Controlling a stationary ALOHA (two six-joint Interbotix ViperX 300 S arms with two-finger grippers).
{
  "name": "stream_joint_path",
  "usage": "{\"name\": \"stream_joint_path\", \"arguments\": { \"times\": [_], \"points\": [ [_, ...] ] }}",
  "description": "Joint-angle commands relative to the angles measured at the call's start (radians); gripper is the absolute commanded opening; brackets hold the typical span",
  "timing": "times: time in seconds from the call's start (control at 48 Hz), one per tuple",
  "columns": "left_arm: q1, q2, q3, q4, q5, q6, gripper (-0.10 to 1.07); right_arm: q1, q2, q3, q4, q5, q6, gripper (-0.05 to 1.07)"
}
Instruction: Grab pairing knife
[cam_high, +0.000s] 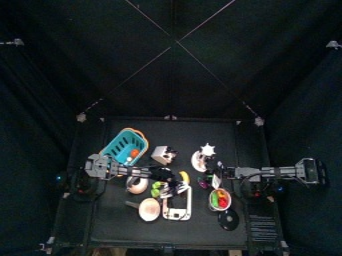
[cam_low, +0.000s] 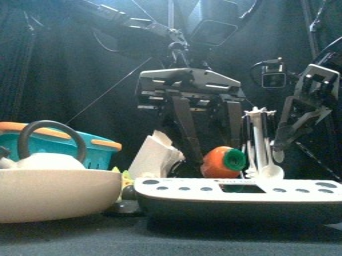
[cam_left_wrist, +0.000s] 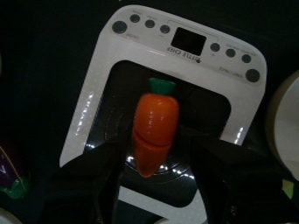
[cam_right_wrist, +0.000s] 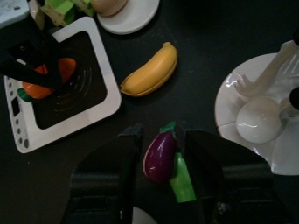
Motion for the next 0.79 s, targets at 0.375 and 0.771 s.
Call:
{"name": "stream_joint_path", "arguments": {
  "times": [0.375, 0.771],
  "points": [
    [0.006, -0.164, 0.054, -0.083, -0.026, -0.054, 0.85, -0.005, -0.005, -0.023, 0.002, -0.009, 0.0, 0.75],
    [0.048, -0.345, 0.275, -0.262, -0.318, -0.138, 0.83, -0.003, -0.005, -0.071, -0.014, -0.009, 0.0, 0.75]
  ]
}}
